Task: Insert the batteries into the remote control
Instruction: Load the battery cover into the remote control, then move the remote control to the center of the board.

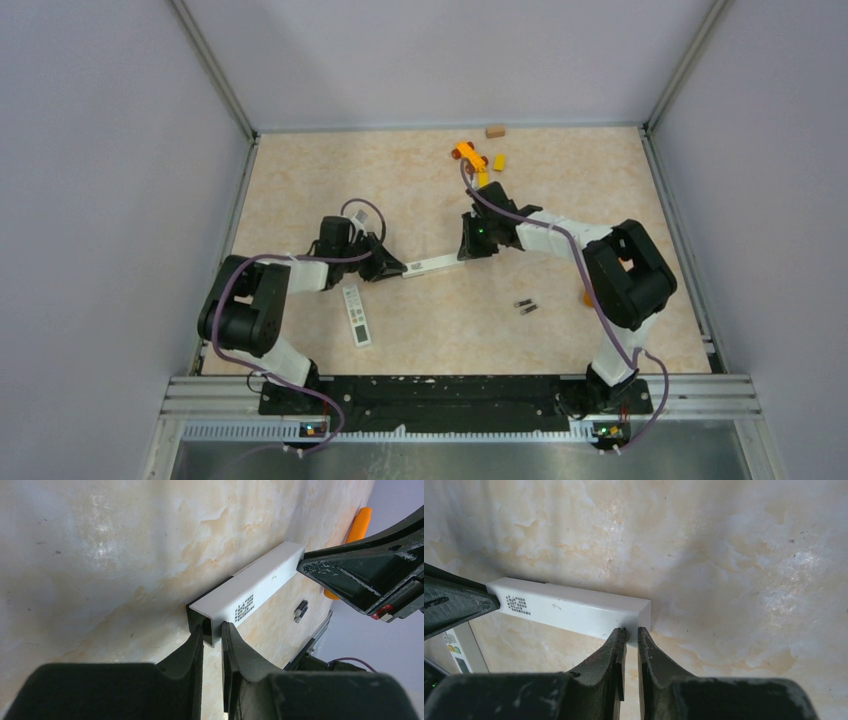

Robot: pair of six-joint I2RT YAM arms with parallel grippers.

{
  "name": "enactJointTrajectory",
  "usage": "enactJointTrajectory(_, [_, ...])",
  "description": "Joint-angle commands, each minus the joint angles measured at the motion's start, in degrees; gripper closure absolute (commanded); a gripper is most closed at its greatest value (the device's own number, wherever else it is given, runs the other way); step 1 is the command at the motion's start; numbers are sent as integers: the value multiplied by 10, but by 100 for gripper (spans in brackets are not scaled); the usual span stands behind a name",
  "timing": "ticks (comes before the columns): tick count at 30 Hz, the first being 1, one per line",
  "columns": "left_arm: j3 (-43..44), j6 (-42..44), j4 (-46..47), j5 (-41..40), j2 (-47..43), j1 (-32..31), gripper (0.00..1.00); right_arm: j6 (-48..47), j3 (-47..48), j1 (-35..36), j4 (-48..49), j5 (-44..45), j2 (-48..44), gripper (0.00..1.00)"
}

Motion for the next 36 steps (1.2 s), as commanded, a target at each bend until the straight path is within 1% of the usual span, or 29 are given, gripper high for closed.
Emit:
enactJointTrajectory(1, [-2, -1, 0, -11, 10, -7, 91, 46, 15, 53, 35, -87, 32, 89])
enactJointTrajectory(3, [15, 7, -22, -15, -4, 1, 85, 42, 24, 52, 18, -52, 21, 87])
enactJointTrajectory(4, [26, 15, -37, -21, -12, 5, 81, 35, 32, 50, 7, -30, 14, 85])
enactJointTrajectory(6, [51, 33, -76, -40, -33, 7, 69, 17, 49, 43, -22, 19, -5, 77])
enactJointTrajectory(9, [88, 57, -129, -75, -54, 9, 50, -29, 74, 30, -55, 90, -26, 58])
enactJointTrajectory(10, [100, 62, -139, -87, -60, 11, 43, -50, 82, 27, -60, 101, -31, 53])
enactJointTrajectory(12, [121, 72, -181, -107, -74, 16, 34, -94, 99, 26, -62, 135, -40, 44])
enactJointTrajectory(14, [137, 78, -204, -128, -92, 22, 27, -143, 110, 26, -48, 129, -45, 37])
enactJointTrajectory(15, [144, 81, -215, -138, -102, 26, 24, -169, 113, 26, -40, 103, -44, 22])
enactJointTrajectory(16, [149, 85, -226, -151, -113, 29, 20, -199, 115, 26, -33, 69, -42, 10])
enactJointTrajectory(17, [154, 89, -241, -173, -126, 33, 14, -230, 115, 29, -27, 35, -39, 7])
enactJointTrajectory(18, [154, 91, -257, -184, -140, 37, 5, -260, 113, 32, -20, 14, -37, 7])
enactJointTrajectory(19, [153, 94, -270, -210, -155, 41, 2, -299, 104, 42, -13, -1, -36, 6])
enactJointTrajectory(21, [139, 102, -301, -263, -192, 46, 1, -381, 94, 61, -9, -8, -29, 3])
enactJointTrajectory(23, [121, 99, -336, -328, -234, 48, 1, -441, 94, 76, -14, -9, -16, 1])
enactJointTrajectory(24, [111, 96, -348, -365, -257, 49, 1, -465, 99, 79, -18, -15, -6, 1])
enactJointTrajectory(25, [99, 96, -358, -387, -277, 50, 1, -481, 106, 82, -22, -21, 2, 1])
enactJointTrajectory(27, [78, 92, -371, -409, -324, 52, 1, -508, 118, 85, -25, -42, 17, 1])
enactJointTrajectory(29, [60, 89, -380, -416, -353, 55, 1, -530, 125, 86, -18, -75, 30, 1])
enactJointTrajectory(31, [44, 88, -380, -407, -371, 58, 1, -548, 137, 85, -26, -111, 48, 1])
enactJointTrajectory(33, [36, 84, -381, -382, -373, 64, 1, -561, 159, 85, -42, -147, 70, 2])
enactJointTrajectory(36, [37, 72, -396, -355, -358, 78, 1, -574, 187, 86, -57, -165, 97, 4])
